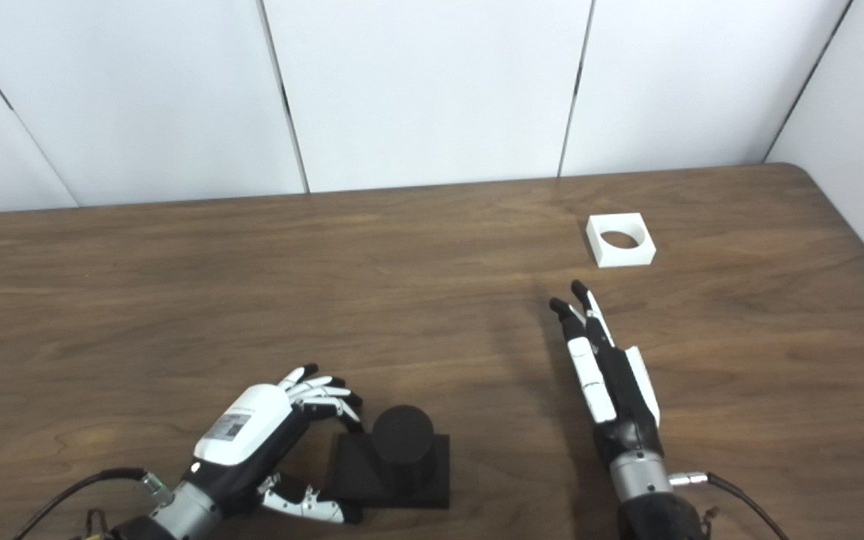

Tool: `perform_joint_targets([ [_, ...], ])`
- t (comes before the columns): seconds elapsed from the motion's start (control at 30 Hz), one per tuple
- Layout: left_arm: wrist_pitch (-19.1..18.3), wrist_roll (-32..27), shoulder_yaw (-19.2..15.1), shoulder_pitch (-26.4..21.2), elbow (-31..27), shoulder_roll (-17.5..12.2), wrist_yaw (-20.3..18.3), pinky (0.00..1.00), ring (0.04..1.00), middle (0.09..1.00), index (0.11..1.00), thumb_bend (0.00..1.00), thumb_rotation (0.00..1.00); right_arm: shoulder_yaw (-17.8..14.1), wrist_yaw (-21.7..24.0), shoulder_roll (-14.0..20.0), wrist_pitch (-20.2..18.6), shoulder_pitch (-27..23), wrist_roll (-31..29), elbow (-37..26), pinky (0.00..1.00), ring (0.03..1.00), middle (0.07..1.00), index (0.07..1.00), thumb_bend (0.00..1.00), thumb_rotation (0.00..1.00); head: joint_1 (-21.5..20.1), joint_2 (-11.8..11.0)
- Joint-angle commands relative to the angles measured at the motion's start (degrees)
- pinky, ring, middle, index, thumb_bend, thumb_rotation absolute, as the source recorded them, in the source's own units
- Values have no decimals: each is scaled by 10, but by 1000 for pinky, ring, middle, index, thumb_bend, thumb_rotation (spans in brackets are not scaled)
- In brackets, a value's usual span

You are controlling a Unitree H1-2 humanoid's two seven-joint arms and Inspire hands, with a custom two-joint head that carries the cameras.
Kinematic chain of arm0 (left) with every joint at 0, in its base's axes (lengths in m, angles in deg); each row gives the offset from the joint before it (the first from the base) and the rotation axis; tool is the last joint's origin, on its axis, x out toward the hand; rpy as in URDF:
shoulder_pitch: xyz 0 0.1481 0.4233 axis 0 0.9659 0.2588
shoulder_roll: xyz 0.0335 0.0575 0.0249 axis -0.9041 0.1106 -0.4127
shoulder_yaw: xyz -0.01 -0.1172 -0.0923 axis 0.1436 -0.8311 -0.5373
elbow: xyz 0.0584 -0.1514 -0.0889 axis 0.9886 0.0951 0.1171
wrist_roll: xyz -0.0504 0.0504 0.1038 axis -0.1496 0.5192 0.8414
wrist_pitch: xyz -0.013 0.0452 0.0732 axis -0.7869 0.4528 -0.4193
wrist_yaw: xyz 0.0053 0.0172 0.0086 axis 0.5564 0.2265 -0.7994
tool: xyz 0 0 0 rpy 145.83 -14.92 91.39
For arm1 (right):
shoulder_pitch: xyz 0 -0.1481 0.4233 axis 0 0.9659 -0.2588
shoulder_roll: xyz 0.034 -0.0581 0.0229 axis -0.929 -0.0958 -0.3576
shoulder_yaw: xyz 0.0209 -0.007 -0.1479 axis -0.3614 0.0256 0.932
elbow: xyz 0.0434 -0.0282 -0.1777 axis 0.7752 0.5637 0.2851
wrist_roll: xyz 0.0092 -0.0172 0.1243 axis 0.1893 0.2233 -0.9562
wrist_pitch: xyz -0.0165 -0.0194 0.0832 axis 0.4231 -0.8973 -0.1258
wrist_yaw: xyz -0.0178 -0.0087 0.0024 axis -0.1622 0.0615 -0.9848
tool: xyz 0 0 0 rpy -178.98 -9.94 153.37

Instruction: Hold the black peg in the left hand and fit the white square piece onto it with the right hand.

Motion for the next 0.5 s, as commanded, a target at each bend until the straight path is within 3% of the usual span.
perform_joint_targets([
  [0.0, -4, 22, 1, 11, 11, -1, -1, 1000, 885, 797, 488, 509, 53, 2, 1, -39, 4, -2, -3, -23, 1000, 944, 904, 984, 554, 953, -2, 0],
  [0.13, -8, 44, -5, 16, 13, 7, 12, 990, 874, 794, 488, 509, 54, -1, 0, -36, -4, -2, -3, -33, 1000, 949, 911, 989, 525, 894, -6, -1],
  [0.23, -7, 49, -11, 19, 12, 9, 13, 981, 870, 794, 488, 509, 53, -5, -4, -25, -34, -6, 19, -64, 983, 948, 914, 978, 511, 727, -19, 1],
  [0.33, -3, 50, -12, 22, 16, 9, 17, 960, 862, 788, 488, 510, 52, -7, 0, 11, -74, -19, 86, -97, 911, 918, 896, 927, 587, 576, -26, 0],
  [0.47, 2, 58, -10, 25, 26, 11, 27, 937, 856, 783, 488, 511, 52, -31, 37, 69, -130, -52, 124, -128, 894, 904, 893, 880, 734, 416, -47, -6],
])
